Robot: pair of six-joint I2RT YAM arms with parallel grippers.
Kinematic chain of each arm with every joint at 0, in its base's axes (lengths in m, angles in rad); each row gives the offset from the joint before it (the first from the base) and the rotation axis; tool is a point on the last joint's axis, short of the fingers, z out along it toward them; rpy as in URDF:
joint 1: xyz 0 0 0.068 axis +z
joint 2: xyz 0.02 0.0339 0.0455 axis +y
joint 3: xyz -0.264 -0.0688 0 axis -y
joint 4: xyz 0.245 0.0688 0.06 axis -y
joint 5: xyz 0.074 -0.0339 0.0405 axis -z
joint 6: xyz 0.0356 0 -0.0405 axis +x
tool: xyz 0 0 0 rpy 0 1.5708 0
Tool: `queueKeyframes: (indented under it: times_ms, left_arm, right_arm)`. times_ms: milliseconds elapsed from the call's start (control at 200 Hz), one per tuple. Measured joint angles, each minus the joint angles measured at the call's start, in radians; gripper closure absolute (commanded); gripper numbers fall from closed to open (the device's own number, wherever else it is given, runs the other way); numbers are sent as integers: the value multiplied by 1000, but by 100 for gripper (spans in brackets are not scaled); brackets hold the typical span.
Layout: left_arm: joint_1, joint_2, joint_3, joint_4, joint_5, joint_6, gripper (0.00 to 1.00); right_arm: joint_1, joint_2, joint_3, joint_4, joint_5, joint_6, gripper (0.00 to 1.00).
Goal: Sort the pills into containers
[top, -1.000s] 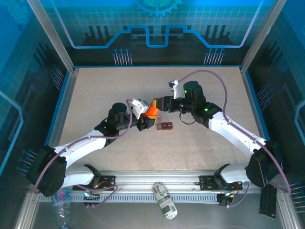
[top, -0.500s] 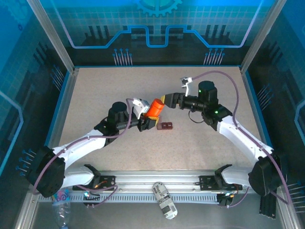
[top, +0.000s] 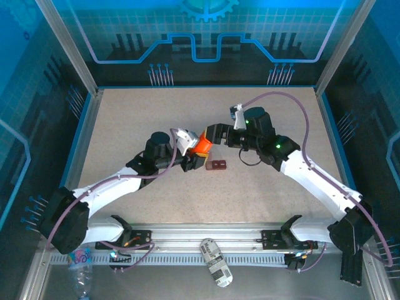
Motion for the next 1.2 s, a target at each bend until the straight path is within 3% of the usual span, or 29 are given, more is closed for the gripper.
queueKeyframes:
  times_ms: [450,640,735,1196]
  left_arm:
    - [0,3,0,-8,0,-2,100]
    - [0,3,0,-20,0,-2,100]
    - [0,3,0,-18,-3,-6,100]
    - [0,3,-1,-14,-11,-29,100]
  right_arm:
    - [39,73,4,0,49,0,26]
    - [37,79,10,15,44,3,50]
    - [27,78,3,30,29,19,56]
    - [-23,58,-100,155,-42,101,57]
